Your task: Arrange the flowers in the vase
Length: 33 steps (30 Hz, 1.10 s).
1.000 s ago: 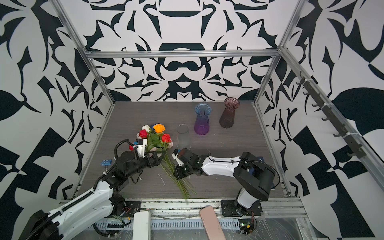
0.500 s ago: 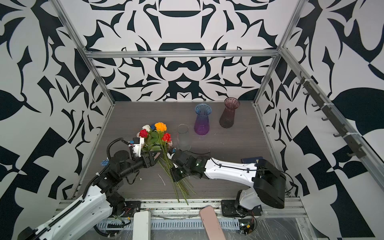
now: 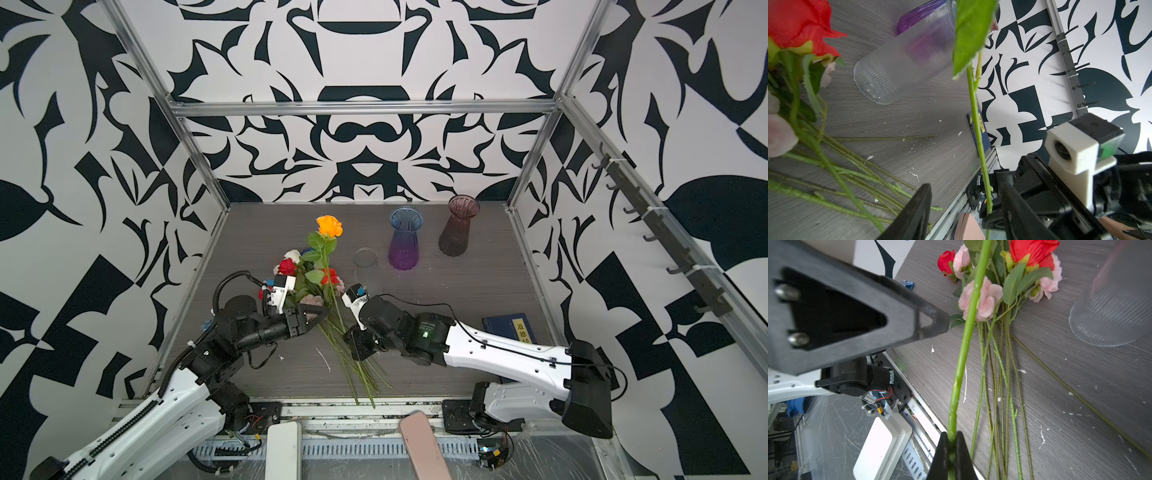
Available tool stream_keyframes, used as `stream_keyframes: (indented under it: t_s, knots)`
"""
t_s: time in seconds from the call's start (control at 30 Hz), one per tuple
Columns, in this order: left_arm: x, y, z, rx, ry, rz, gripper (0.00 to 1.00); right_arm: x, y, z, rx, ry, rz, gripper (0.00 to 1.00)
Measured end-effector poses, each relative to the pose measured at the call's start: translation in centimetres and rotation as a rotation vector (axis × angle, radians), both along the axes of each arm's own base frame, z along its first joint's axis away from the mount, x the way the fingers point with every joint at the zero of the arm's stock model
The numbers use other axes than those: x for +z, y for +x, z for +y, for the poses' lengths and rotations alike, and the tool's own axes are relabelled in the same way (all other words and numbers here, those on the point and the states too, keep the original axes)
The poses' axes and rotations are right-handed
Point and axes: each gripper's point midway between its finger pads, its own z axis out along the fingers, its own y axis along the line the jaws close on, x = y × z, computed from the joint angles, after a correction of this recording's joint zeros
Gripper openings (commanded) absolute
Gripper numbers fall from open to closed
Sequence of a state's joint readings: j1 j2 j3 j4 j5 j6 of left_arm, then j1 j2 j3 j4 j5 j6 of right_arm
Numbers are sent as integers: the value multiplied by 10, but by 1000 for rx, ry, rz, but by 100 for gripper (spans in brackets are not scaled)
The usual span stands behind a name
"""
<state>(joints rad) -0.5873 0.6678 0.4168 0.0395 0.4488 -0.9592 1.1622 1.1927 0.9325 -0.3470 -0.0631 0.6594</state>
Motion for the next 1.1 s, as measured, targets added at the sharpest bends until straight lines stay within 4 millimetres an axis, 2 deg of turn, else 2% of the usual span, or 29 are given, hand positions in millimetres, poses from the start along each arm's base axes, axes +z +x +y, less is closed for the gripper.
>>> stream_keyframes:
  t_s: [0.17, 0.27, 0.37, 0.43, 0.47, 0.57, 0.67, 0.7, 0.77, 0.8, 0.83, 0.93, 1.0, 1.1]
  knots:
    - [11, 4, -7, -22, -26, -17, 53, 1, -10, 4, 19, 9, 13, 0]
    - [21, 8, -11, -30, -36, -34, 47, 3, -18, 7, 42, 13, 13, 0]
    - [28, 10, -14, -40, -42, -43, 32, 5, -25, 12, 62, 18, 13, 0]
    - [31, 12, -16, -45, -45, -49, 7, 6, -28, 14, 70, 22, 8, 0]
    - [31, 12, -16, -46, -45, -50, 0, 7, -29, 15, 72, 23, 5, 0]
    - [33, 13, -17, -50, -44, -62, 0, 7, -28, 15, 67, 23, -2, 0]
    - [40, 14, -17, -50, -45, -78, 0, 11, -23, 12, 33, 26, -18, 42]
    - [44, 14, -17, -51, -41, -91, 0, 13, -19, 7, 7, 25, -36, 54]
    - [56, 15, -16, -49, -33, -122, 0, 19, -12, -6, -54, 34, -72, 69]
    - [66, 15, -15, -47, -28, -149, 0, 22, -7, -18, -98, 36, -98, 73]
    - [76, 16, -15, -45, -24, -178, 0, 24, -3, -30, -139, 40, -120, 74]
    - [124, 19, -12, -32, -24, -329, 0, 18, 9, -76, -285, 39, -183, 71]
    - [159, 23, -11, -17, -25, -444, 0, 2, 14, -102, -375, 23, -199, 70]
    - [204, 30, -11, 7, -20, -639, 0, -35, 20, -143, -505, -43, -206, 68]
